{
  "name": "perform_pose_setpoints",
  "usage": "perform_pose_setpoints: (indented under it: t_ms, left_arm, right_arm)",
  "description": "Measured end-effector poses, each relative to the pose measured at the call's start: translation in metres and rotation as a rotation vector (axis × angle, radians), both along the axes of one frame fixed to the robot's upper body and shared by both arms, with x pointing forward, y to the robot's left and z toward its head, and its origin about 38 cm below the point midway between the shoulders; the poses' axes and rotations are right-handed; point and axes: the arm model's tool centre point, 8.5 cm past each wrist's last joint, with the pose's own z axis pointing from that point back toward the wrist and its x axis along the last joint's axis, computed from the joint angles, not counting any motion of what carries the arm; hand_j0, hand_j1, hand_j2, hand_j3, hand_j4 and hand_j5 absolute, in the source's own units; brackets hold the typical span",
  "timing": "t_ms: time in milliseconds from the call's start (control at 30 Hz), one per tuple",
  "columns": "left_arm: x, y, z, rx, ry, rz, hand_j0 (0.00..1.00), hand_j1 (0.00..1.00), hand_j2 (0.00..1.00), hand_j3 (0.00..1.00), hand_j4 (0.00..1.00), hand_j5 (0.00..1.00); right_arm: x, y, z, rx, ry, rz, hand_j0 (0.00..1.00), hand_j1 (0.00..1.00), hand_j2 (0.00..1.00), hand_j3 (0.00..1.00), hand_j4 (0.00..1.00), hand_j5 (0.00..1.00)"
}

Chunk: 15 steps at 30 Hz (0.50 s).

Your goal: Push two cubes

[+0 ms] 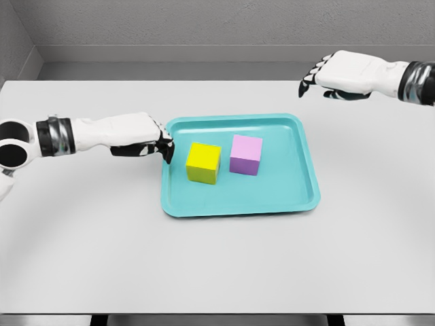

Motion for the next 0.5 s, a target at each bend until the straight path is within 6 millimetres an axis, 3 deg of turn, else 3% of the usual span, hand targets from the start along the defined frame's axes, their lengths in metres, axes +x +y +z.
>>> perform_pose_setpoints:
  t_ms: [100, 167, 500]
  left_arm:
    - [-0.012, -0.005, -0.005, 0.005, 0.013, -0.035, 0.36, 0.36, 0.36, 0.36, 0.36, 0.36]
    - [-0.019, -0.012, -0.016, 0.006, 0.038, -0.055, 0.36, 0.36, 0.36, 0.36, 0.36, 0.36]
    - [-0.01, -0.036, -0.047, 0.012, 0.089, -0.056, 0.36, 0.36, 0.36, 0.36, 0.36, 0.36]
  right_arm:
    - [0.002, 0.011, -0.004, -0.015, 0.0, 0.017, 0.31, 0.31, 0.31, 0.31, 0.31, 0.31]
    - [0.003, 0.016, -0.005, -0.019, -0.001, 0.025, 0.3, 0.3, 0.3, 0.3, 0.3, 0.3]
    - [0.005, 0.03, -0.009, -0.035, 0.001, 0.048, 0.36, 0.36, 0.36, 0.36, 0.36, 0.36]
